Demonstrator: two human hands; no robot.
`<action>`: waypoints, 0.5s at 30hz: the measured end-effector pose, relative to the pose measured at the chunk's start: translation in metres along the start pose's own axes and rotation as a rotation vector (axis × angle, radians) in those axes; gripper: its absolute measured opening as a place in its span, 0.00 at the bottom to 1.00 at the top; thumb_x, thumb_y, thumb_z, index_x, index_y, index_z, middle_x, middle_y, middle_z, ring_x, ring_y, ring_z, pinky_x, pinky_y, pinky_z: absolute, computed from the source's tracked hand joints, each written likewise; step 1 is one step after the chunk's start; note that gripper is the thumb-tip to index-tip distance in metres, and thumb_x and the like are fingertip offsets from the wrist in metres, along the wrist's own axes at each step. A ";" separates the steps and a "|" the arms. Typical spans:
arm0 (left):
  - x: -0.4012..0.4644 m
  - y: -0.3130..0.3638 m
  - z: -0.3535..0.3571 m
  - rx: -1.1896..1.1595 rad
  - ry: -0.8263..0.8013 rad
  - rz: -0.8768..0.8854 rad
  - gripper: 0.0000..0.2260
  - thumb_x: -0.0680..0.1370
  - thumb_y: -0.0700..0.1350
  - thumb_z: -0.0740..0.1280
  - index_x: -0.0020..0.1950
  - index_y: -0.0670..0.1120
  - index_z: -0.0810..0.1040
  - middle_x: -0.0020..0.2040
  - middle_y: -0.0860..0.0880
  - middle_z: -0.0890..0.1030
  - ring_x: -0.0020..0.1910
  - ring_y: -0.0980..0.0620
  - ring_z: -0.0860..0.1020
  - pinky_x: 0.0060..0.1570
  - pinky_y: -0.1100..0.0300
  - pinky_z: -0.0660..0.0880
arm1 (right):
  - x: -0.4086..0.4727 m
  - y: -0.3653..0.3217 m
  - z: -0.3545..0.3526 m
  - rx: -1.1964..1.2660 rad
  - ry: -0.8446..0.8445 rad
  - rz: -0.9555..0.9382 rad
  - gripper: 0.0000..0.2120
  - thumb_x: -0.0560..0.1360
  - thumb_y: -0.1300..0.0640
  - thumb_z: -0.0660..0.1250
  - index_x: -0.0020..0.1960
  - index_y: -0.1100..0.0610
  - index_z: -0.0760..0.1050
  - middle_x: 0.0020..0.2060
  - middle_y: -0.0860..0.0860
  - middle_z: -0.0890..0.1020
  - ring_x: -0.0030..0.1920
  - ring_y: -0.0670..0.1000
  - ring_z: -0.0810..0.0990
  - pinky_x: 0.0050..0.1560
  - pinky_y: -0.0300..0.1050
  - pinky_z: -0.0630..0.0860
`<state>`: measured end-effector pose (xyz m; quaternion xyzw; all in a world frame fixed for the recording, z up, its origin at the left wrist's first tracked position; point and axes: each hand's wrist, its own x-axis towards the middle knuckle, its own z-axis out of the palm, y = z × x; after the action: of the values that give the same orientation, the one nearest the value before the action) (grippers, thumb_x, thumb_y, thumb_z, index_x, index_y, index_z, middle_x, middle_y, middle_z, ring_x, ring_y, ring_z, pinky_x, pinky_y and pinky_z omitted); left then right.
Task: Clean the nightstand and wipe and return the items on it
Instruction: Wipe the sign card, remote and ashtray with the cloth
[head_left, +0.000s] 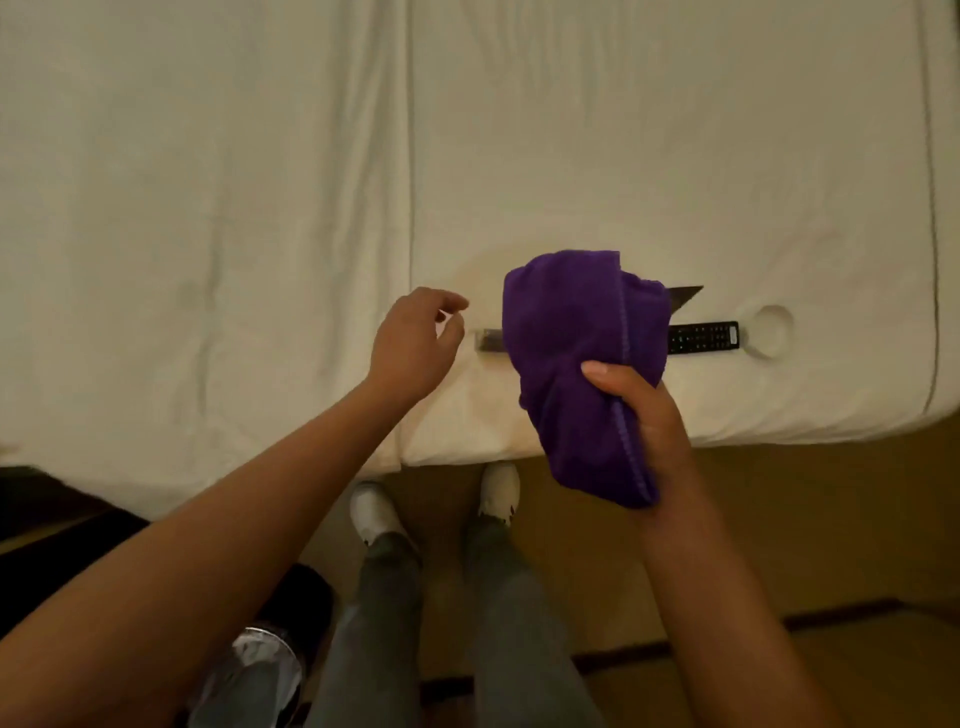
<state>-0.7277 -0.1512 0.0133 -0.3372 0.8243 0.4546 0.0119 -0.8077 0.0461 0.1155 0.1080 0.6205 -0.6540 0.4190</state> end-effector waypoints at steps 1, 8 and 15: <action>0.007 0.004 0.014 0.099 -0.035 0.071 0.13 0.83 0.47 0.64 0.67 0.48 0.78 0.65 0.48 0.79 0.63 0.50 0.76 0.64 0.55 0.73 | 0.001 0.000 -0.008 0.011 0.036 0.001 0.26 0.68 0.59 0.71 0.67 0.59 0.76 0.55 0.53 0.86 0.55 0.54 0.85 0.54 0.49 0.82; 0.050 0.014 0.082 0.681 -0.199 0.384 0.18 0.80 0.54 0.67 0.65 0.45 0.78 0.59 0.43 0.80 0.58 0.43 0.75 0.56 0.50 0.72 | 0.018 0.003 -0.060 0.002 0.109 -0.009 0.22 0.68 0.58 0.73 0.61 0.56 0.79 0.52 0.51 0.87 0.53 0.53 0.86 0.49 0.46 0.82; 0.050 0.018 0.096 0.715 -0.277 0.342 0.12 0.83 0.46 0.64 0.63 0.43 0.70 0.59 0.40 0.77 0.51 0.44 0.75 0.49 0.52 0.74 | 0.013 -0.004 -0.092 -0.046 0.042 -0.035 0.18 0.68 0.59 0.74 0.59 0.54 0.80 0.52 0.52 0.87 0.53 0.54 0.86 0.48 0.44 0.83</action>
<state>-0.8040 -0.0996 -0.0460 -0.1057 0.9649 0.1765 0.1632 -0.8531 0.1234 0.0911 0.1011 0.6457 -0.6444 0.3969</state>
